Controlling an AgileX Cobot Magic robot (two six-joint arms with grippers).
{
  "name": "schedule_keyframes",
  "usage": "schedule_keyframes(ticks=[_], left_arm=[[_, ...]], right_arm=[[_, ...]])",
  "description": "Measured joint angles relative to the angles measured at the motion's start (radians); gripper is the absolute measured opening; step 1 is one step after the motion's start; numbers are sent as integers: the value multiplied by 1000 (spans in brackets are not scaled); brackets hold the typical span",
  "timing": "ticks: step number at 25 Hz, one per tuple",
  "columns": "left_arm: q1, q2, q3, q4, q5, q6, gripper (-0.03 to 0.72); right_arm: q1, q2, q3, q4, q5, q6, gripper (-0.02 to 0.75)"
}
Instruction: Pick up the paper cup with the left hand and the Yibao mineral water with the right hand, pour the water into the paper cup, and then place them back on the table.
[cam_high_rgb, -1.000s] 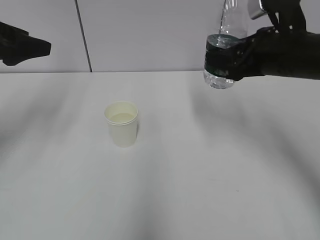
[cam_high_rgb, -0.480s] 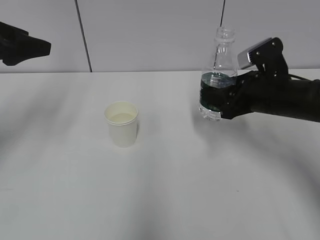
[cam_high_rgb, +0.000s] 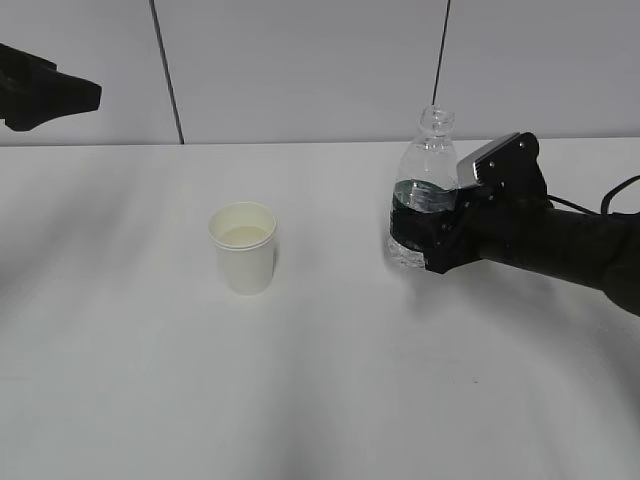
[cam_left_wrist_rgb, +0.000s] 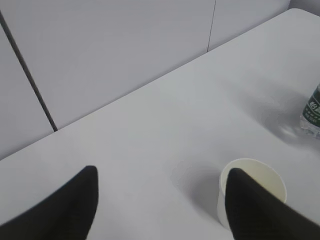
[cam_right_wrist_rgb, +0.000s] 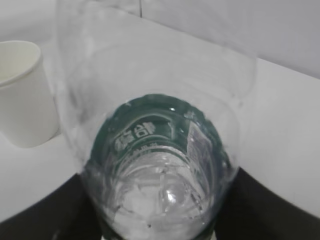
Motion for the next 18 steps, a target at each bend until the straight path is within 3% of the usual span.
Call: schedule_keyframes(ticks=[18], left_arm=[[0,0,0,0,26,0,470]], right_arm=[[0,110,0,64,-86,-88,454]])
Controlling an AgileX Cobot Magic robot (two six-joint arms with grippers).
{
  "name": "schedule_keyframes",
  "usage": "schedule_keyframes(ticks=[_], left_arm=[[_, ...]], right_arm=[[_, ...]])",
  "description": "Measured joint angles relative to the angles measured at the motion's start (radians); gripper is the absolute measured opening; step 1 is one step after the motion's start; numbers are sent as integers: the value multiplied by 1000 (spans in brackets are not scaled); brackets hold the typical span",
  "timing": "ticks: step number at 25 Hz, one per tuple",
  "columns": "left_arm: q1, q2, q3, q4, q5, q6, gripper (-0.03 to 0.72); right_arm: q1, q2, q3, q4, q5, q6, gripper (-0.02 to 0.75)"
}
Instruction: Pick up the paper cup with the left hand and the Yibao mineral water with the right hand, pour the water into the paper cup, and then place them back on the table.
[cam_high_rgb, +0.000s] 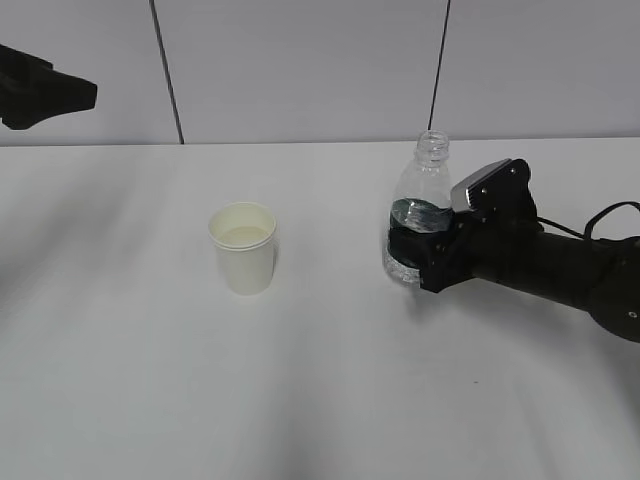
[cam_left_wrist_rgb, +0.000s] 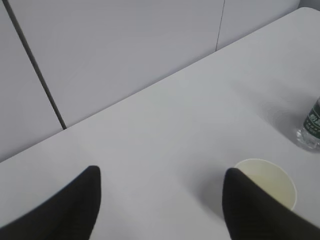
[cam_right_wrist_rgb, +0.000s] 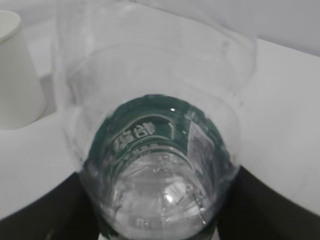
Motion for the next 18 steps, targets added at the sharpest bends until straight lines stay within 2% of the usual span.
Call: schedule_keyframes(ticks=[7,18], left_arm=[[0,0,0,0,3,0,468],[0,0,0,0,3,0,468]], right_arm=[[0,0,0,-38,-6,-4,598],[-1,0,-3,-59,37,-8,616]])
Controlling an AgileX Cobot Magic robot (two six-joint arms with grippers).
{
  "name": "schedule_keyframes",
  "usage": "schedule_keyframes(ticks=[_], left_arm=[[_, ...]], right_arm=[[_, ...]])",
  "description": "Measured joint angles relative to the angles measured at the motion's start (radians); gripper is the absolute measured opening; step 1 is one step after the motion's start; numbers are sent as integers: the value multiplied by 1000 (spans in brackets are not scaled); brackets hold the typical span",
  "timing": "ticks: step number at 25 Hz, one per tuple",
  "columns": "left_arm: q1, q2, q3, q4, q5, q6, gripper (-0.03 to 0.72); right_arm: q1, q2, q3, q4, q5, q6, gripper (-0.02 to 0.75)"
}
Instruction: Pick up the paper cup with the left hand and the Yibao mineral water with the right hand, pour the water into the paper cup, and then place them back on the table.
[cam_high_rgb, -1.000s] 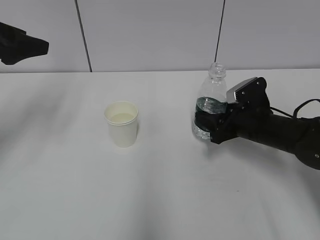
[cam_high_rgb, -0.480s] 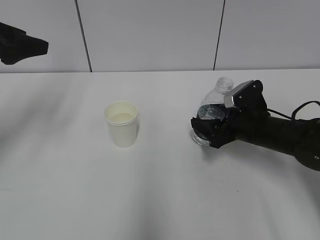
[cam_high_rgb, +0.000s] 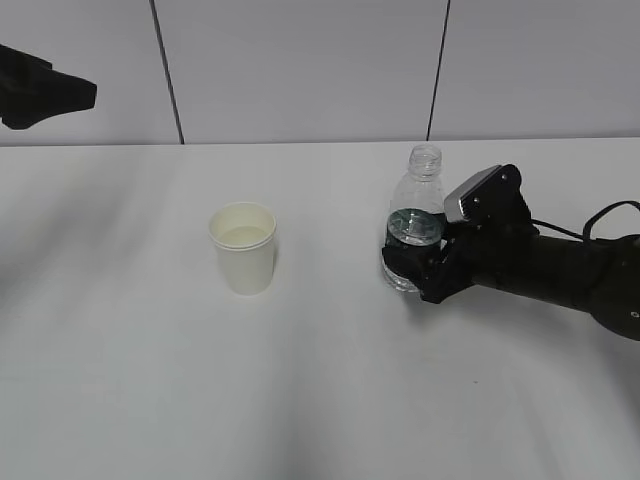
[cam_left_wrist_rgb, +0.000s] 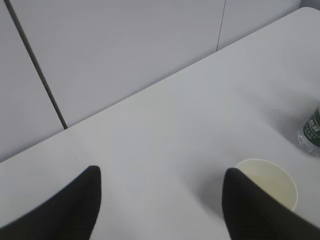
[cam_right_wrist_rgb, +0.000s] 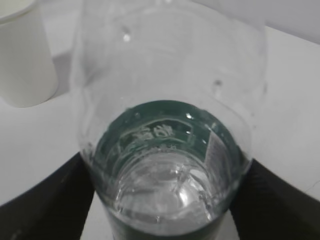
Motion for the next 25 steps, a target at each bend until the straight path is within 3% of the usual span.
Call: schedule_keyframes(ticks=[11,25], left_arm=[[0,0,0,0,13,0,460],[0,0,0,0,18,0,454]], right_arm=[[0,-87,9,-69,116,7,611],[-1,-186,85,-68,222,9,594]])
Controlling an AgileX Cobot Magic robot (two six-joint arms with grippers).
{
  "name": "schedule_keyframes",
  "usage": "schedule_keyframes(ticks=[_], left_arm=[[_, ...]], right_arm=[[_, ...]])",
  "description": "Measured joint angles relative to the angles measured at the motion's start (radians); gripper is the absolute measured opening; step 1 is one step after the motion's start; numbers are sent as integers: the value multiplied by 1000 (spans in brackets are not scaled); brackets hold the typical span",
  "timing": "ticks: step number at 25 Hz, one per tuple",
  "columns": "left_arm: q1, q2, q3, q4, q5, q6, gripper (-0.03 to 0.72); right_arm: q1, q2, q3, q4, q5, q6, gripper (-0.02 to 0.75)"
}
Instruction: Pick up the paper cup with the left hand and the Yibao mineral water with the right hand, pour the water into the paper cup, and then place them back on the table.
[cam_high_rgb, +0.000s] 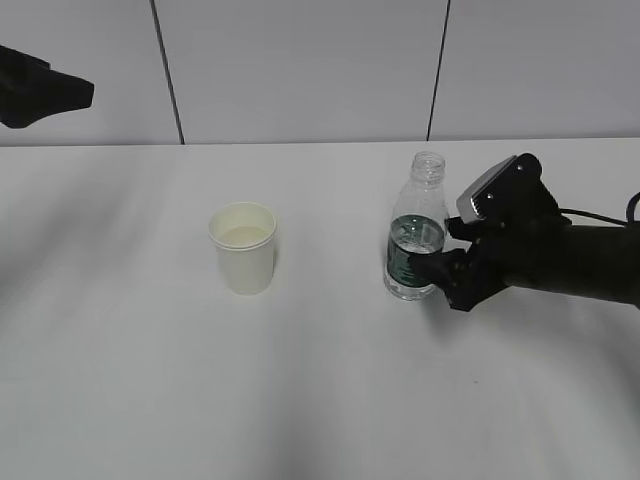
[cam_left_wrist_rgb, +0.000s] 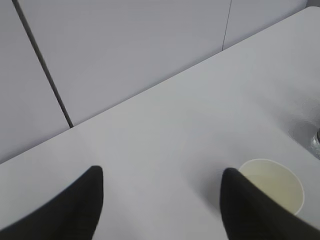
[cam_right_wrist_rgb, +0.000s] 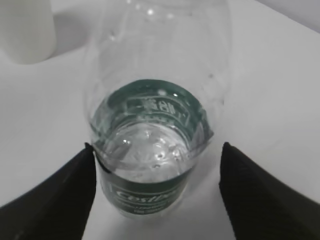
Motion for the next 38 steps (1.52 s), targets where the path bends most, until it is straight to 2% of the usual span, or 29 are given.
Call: schedule_keyframes(ticks=[9,15,23,26,30,38], left_arm=[[0,0,0,0,0,0,449],[0,0,0,0,1,0,449],[0,0,0,0,1,0,449],[0,0,0,0,1,0,447],[0,0,0,0,2,0,447],[0,0,0,0,3,0,442]], right_arm=[[0,-97,11,-9,161,3,594],[-1,-193,11,-155,252,109,594],[-1,-318,13,-403,454,363,594],[-1,-369,15,-458,541,487,594],[-1,-429,17,-473,621,625,594],[-1,-480,17,-473,632,948,594]])
